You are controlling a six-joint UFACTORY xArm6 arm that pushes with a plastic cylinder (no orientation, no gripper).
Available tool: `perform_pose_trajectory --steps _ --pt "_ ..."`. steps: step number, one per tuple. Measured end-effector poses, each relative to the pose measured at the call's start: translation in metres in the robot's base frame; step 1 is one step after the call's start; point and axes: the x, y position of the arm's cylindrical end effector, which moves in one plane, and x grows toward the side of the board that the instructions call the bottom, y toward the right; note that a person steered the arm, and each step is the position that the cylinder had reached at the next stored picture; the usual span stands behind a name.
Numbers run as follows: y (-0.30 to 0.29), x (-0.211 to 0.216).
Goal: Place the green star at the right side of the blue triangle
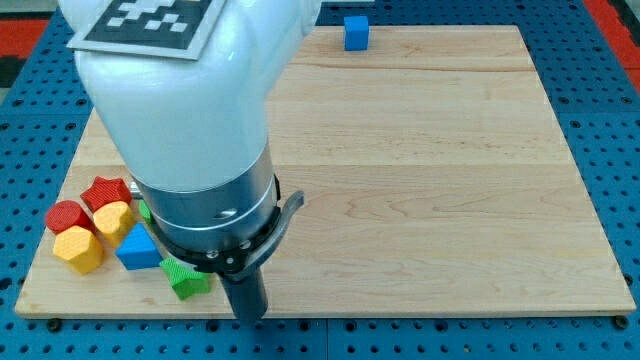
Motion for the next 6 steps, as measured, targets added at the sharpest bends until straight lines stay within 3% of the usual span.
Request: perform_pose_trajectory --steps 2,6 --pt "-0.092 0.0" --pt "-0.093 -0.012"
